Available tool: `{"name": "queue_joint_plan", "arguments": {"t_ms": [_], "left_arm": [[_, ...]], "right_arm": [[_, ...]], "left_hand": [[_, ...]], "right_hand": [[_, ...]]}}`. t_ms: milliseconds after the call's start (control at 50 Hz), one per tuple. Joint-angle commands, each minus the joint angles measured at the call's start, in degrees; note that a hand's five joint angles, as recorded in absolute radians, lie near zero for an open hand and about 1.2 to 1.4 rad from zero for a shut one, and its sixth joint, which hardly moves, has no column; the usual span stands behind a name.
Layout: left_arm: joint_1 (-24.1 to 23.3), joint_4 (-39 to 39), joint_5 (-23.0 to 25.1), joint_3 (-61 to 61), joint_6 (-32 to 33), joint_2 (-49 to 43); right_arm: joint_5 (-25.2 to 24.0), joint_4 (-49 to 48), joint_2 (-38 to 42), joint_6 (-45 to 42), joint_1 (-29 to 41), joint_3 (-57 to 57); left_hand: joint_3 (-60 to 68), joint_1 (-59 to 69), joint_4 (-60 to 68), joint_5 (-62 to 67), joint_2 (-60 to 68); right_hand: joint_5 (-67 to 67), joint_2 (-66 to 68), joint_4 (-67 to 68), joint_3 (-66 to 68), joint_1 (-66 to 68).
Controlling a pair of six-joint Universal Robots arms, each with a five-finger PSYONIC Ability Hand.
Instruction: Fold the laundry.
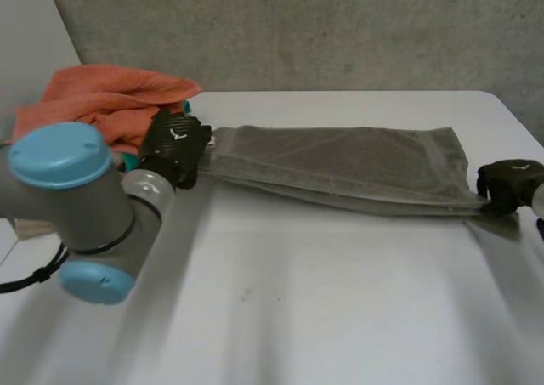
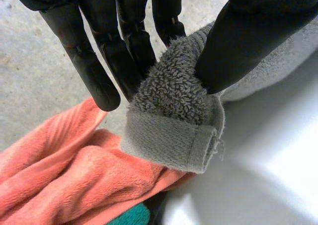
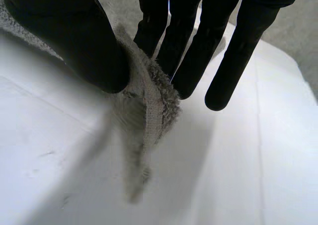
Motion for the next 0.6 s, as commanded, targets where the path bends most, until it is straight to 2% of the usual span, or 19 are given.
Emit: {"name": "queue_joint_plan", "arguments": {"t_ms": [20, 140, 220, 280, 360, 440, 460, 520, 580, 600], "left_arm": [[-0.09, -8.28, -0.10, -10.66, 1.50, 15.78], [0.09, -25.13, 0.42, -13.65, 4.31, 28.44], [-0.35, -31.13, 0.51, -13.65, 5.20, 28.63], [-0.62, -31.24, 0.34, -13.48, 5.55, 26.53], [-0.18, -29.31, 0.34, -11.55, 5.72, 17.66], [-0.26, -27.81, -0.36, -5.93, 5.64, 8.43], [-0.26, -27.55, -0.37, -2.87, 5.64, 5.02], [-0.09, -27.28, -0.37, 5.37, 5.64, -0.87], [0.09, -26.41, -0.37, 12.86, 5.64, -5.11], [0.17, -25.19, -0.37, 18.63, 5.64, -7.38]], "right_arm": [[-0.18, 11.31, -14.23, -12.97, -3.34, 4.67], [1.23, 22.12, -27.75, -31.41, -6.94, 9.40], [1.23, 22.84, -31.29, -35.84, -7.12, 11.96], [1.23, 22.75, -30.95, -35.23, -6.60, 13.19], [1.67, 21.09, -25.69, -34.70, -2.39, 13.81], [5.79, 17.31, -18.04, -34.44, 2.36, 11.71], [8.15, 15.39, -15.76, -34.35, 3.50, 10.66], [11.15, 10.73, -11.72, -34.35, 5.53, 7.15], [11.87, 7.12, -9.16, -34.35, 7.46, 3.28], [11.95, 4.32, -7.93, -34.18, 8.34, 0.05]], "left_hand": [[11.73, 15.71, 11.16, 13.46, 11.40], [11.73, 15.71, 11.16, 13.46, 11.40], [11.73, 15.71, 11.16, 13.46, 11.40], [11.73, 15.71, 11.16, 13.46, 11.40], [11.73, 15.71, 11.16, 13.46, 11.40], [11.73, 15.71, 11.16, 13.46, 11.40], [11.73, 15.71, 11.16, 13.46, 11.40], [11.73, 15.71, 11.16, 13.46, 11.40], [11.73, 15.71, 11.16, 13.46, 11.40], [11.73, 15.71, 11.16, 13.46, 11.40]], "right_hand": [[15.53, 11.97, 11.55, 11.51, 16.00], [15.53, 11.97, 11.55, 11.51, 16.00], [15.53, 11.97, 11.55, 11.51, 16.00], [15.53, 11.97, 11.55, 11.51, 16.00], [15.53, 11.97, 11.55, 11.51, 16.00], [15.53, 11.97, 11.55, 11.51, 16.00], [15.53, 11.97, 11.55, 11.51, 16.00], [15.53, 11.97, 11.55, 11.51, 16.00], [15.53, 11.97, 11.55, 11.51, 16.00], [15.53, 11.97, 11.55, 11.51, 16.00]]}}
